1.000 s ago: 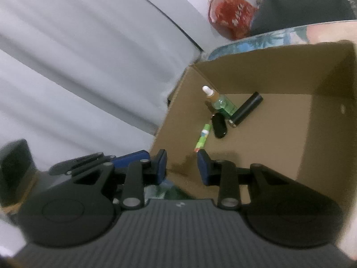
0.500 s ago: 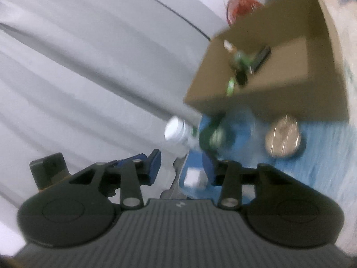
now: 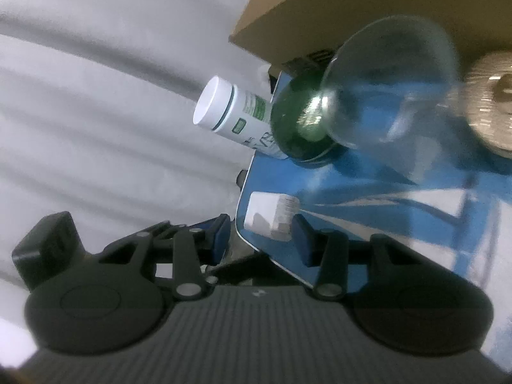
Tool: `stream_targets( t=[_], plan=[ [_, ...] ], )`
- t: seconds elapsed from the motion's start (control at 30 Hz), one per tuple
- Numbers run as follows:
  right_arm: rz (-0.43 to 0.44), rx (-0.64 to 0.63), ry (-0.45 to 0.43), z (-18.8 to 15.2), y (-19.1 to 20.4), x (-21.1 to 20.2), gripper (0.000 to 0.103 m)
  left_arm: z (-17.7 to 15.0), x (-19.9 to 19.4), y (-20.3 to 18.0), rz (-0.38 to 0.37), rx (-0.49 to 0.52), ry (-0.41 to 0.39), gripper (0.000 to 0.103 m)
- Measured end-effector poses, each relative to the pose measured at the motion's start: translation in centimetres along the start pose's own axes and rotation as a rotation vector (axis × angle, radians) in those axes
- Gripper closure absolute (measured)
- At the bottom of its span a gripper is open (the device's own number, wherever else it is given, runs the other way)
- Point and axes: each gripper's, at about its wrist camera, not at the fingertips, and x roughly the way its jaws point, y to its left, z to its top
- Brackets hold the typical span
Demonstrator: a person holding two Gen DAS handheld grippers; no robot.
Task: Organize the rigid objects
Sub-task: 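Move the right gripper down to the white charger block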
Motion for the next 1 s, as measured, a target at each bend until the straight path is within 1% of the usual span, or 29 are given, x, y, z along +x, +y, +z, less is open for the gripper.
stream_targets(
  t=[0.13,0.23,0.37,0.47,0.63,0.7,0.93,1.0],
  plan=[
    [-0.008,-0.005,0.03,0.5,0.1,2.5,0.059,0.1,1.1,0.1,-0.015,-0.007,0.02,0.023],
    [-0.015,-0.004,0.047,0.6,0.0,3.7,0.059,0.0,1.2,-0.1,-0.038,-0.012,0.021,0.023],
    [-0.02,-0.008,0.059,0.4,0.0,4.3,0.058,-0.1,0.9,-0.7,-0.055,-0.015,0.011,0.023],
    [-0.025,-0.009,0.057,0.0,-0.1,4.1,0.057,-0.2,0.7,-1.4,-0.074,-0.011,0.006,0.023],
    [-0.018,0.01,0.035,-0.7,-0.6,2.0,0.055,-0.4,0.2,-3.7,-0.128,0.006,0.0,0.023],
    [-0.028,0.017,0.016,-1.2,-0.9,0.9,0.055,-0.5,0.0,-5.0,-0.149,0.021,-0.004,0.023],
    [-0.085,0.048,-0.094,-3.0,-2.1,-4.5,0.054,-0.1,0.0,-10.4,-0.254,0.074,-0.026,0.023],
    [-0.109,0.06,-0.127,-2.8,-3.0,-6.3,0.053,0.1,0.3,-11.9,-0.279,0.091,-0.03,0.023]
  ],
)
